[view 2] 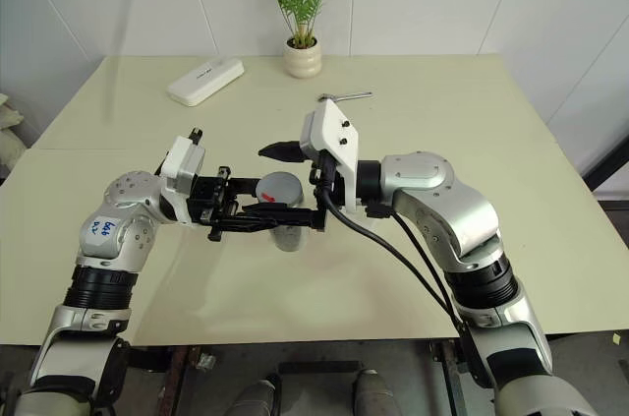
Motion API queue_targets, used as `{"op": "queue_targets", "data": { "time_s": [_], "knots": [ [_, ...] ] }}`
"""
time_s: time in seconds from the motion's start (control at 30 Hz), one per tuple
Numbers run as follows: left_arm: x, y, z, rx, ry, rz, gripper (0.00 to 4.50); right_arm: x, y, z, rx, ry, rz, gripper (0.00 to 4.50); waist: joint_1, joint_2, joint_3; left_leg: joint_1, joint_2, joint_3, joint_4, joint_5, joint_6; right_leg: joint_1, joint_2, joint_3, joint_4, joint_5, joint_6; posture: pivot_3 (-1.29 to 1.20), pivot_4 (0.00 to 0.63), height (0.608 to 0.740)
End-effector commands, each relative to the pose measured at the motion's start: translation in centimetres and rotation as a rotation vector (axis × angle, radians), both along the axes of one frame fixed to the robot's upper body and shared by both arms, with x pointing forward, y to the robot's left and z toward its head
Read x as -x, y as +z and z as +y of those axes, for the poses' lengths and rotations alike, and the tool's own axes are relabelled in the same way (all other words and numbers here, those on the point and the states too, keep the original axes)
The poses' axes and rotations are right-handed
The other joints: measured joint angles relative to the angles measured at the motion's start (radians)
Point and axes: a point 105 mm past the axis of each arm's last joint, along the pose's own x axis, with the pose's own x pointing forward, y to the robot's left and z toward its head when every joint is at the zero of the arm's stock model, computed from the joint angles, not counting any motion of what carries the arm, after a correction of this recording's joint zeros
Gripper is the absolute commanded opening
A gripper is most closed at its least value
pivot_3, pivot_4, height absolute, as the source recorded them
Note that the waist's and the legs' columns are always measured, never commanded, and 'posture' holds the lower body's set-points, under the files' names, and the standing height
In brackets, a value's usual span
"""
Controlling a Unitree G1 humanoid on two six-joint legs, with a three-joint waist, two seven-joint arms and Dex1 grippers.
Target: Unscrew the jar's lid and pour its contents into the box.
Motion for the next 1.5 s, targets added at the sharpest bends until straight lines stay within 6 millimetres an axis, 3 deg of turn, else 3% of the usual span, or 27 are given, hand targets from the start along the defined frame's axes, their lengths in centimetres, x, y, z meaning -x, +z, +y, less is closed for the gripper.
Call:
{"op": "queue_targets", "data": {
  "time_s": [0.03, 0.8, 1.1, 1.5],
  "knots": [
    [0.6, 0.5, -0.1, 0.021, -0.018, -0.041, 2.00, 0.4, 1.1, 0.4, -0.007, 0.023, -0.050, 4.47, -0.001, 0.000, 0.000, 0.000, 0.000, 0.000, 0.000, 0.000, 0.000, 0.000, 0.000, 0.000, 0.000, 0.000, 0.000, 0.00, 0.150, 0.740],
    [-0.2, 0.9, 1.4, 0.016, 0.037, -0.056, 2.00, -0.2, 0.9, -3.3, 0.045, -0.101, -0.047, 4.47, -0.001, 0.000, 0.000, 0.000, 0.000, 0.000, 0.000, 0.000, 0.000, 0.000, 0.000, 0.000, 0.000, 0.000, 0.000, 0.00, 0.150, 0.740],
    [-0.9, 0.5, 1.3, 0.027, 0.029, -0.046, 2.00, 2.3, 1.3, -1.3, -0.009, 0.000, -0.016, 4.47, -0.001, 0.000, 0.000, 0.000, 0.000, 0.000, 0.000, 0.000, 0.000, 0.000, 0.000, 0.000, 0.000, 0.000, 0.000, 0.00, 0.150, 0.740],
    [-0.9, 0.7, 0.6, 0.088, -0.045, -0.107, 2.00, 0.1, 1.2, 0.9, -0.042, -0.060, -0.016, 4.47, -0.001, 0.000, 0.000, 0.000, 0.000, 0.000, 0.001, 0.000, 0.000, 0.000, 0.000, 0.000, 0.001, 0.000, 0.000, 0.00, 0.150, 0.740]
  ]
}}
